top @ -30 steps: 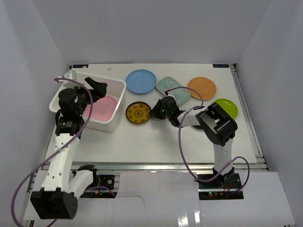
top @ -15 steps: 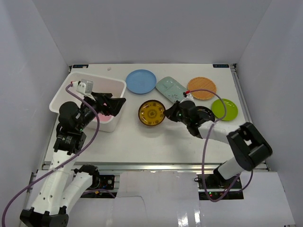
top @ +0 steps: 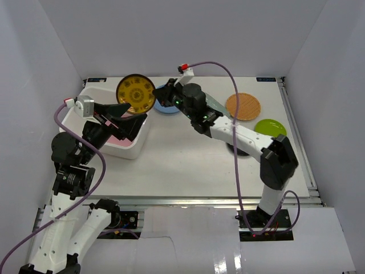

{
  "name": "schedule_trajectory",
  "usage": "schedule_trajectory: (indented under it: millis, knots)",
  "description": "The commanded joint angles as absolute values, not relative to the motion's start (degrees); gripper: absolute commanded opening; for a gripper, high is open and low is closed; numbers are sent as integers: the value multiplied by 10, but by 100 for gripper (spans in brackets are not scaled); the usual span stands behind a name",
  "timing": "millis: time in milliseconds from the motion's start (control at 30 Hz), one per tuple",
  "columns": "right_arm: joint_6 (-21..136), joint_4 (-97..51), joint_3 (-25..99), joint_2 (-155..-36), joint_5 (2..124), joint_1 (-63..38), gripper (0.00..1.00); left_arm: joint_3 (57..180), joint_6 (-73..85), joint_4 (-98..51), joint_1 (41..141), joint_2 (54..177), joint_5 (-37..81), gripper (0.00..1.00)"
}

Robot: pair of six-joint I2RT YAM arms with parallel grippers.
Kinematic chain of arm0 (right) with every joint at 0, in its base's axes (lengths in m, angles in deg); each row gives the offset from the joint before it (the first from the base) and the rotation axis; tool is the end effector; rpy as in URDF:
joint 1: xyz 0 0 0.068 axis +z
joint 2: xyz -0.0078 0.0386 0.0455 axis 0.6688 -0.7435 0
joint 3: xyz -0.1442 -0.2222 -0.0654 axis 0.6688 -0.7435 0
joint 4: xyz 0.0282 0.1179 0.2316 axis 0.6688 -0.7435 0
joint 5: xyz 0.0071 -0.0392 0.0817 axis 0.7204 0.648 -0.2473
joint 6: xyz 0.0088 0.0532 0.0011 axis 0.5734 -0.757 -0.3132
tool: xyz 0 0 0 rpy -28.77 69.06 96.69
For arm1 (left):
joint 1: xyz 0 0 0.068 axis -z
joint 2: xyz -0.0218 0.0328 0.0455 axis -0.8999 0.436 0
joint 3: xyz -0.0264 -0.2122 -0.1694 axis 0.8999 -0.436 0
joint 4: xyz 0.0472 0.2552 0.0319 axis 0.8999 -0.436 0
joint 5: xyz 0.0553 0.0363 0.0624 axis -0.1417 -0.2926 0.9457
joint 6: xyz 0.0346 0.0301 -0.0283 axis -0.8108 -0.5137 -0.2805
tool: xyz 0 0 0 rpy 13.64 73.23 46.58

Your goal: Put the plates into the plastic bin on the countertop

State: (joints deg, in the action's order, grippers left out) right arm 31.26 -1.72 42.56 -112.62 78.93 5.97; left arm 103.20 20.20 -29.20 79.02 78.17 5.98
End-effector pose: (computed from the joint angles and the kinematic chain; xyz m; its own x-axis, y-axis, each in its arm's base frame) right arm 0.2841 0.3077 0.3673 -0.3151 0.4608 -0.8297 -0.5646 0.6116 0.5542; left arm 0.1207 -0.0473 0.4390 -0.0498 -0.3998 -0.9153 0.6652 0.6703 -0.3289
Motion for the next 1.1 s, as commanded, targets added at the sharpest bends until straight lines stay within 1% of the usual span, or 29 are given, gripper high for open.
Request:
schedule_trajectory:
  millis: [0, 33, 133, 167, 233, 267, 300, 333, 467, 700, 767, 800, 833, 933, 1067]
  knots:
    - [362, -58, 558, -1225, 826, 86, 8, 1048, 211, -283, 795, 776, 80, 98]
    - [367, -69, 628, -1250, 833, 93, 8, 1046, 211, -283, 796, 776, 83, 98]
    - [377, -128, 741, -1349, 839, 109, 8, 1043, 208, -287, 797, 776, 95, 98]
    - [379, -145, 807, -1373, 839, 116, 8, 1039, 207, -287, 798, 775, 97, 98]
    - [388, -157, 863, -1437, 844, 129, 8, 1036, 207, -287, 798, 775, 106, 98]
    - [391, -165, 914, -1455, 847, 132, 8, 1038, 207, -291, 799, 776, 109, 98]
    - [393, -170, 929, -1487, 850, 135, 8, 1040, 205, -297, 800, 777, 110, 98]
    - [391, -170, 937, -1498, 852, 139, 8, 1039, 204, -296, 801, 776, 113, 98]
    - [394, -138, 905, -1518, 867, 147, 8, 1038, 205, -299, 801, 781, 118, 98]
    - [404, -145, 889, -1543, 872, 159, 8, 1034, 212, -294, 801, 784, 117, 98]
    - [407, -144, 881, -1544, 875, 161, 13, 1033, 215, -294, 801, 786, 115, 98]
    - [408, -144, 874, -1544, 877, 162, 18, 1032, 218, -294, 801, 786, 117, 98]
    - [408, -145, 872, -1544, 876, 164, 28, 1034, 220, -296, 801, 791, 117, 98]
    - [411, -144, 859, -1536, 873, 166, 42, 1043, 220, -314, 801, 797, 118, 98]
    - [417, -134, 824, -1513, 887, 168, 44, 1038, 224, -318, 800, 798, 132, 98]
